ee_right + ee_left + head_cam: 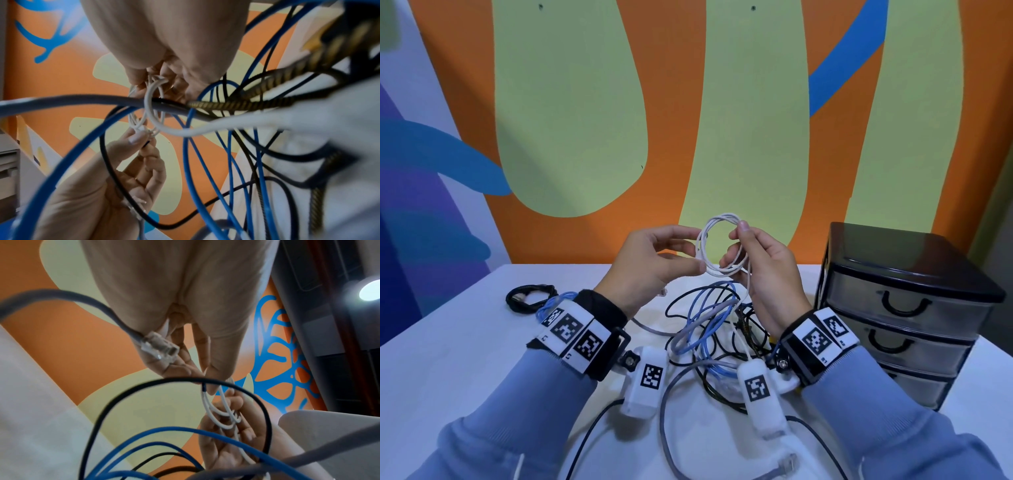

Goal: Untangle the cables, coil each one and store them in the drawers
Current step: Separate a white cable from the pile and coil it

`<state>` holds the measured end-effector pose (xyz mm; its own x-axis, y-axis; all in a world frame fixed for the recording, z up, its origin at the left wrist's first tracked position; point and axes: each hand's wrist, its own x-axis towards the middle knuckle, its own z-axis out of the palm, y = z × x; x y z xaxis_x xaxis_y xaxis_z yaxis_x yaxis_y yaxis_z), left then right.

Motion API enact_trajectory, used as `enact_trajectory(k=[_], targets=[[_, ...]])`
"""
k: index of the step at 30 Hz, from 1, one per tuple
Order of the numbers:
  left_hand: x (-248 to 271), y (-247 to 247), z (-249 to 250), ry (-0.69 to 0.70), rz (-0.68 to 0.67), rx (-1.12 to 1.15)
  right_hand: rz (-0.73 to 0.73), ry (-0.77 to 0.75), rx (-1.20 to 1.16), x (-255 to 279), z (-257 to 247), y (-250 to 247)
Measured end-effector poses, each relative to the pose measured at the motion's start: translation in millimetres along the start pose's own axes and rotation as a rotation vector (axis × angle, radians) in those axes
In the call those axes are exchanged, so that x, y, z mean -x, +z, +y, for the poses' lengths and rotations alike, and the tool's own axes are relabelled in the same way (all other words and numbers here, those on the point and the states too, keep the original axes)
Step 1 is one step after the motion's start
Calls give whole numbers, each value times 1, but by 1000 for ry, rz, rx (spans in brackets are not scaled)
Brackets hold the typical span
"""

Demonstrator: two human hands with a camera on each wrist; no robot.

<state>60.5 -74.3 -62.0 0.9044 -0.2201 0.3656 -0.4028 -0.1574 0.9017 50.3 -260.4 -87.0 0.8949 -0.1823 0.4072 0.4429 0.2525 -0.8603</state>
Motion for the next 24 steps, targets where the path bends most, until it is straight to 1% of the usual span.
enact_trajectory(k=[4, 6, 8, 10, 14, 16, 18, 20, 22, 24], targets=[[-4, -4, -2, 71, -9, -34, 57, -55, 98, -2, 1, -1], [-6, -6, -3, 89, -33, -72, 75, -106, 149, -3, 2, -2], [-7, -8, -3, 98, -56, -95, 74, -113, 152, -4, 1, -2], [-7, -9, -2, 110, -66, -118, 35, -57, 80, -4, -1, 0], [-5, -3, -3, 133, -45, -131, -134, 98, -189, -1, -7, 2], [-5, -2, -4, 142, -36, -110, -193, 155, -271, 1, -9, 1], [-4, -3, -5, 167, -26, -111, -239, 189, -301, 2, -12, 0], [-3, -2, -6, 240, -8, -233, -264, 221, -285, 1, -14, 0], [0, -2, -4, 328, 21, -380, -251, 264, -255, 0, -17, -1], [0, -4, -1, 363, 45, -424, -217, 262, -229, -2, -18, -3]])
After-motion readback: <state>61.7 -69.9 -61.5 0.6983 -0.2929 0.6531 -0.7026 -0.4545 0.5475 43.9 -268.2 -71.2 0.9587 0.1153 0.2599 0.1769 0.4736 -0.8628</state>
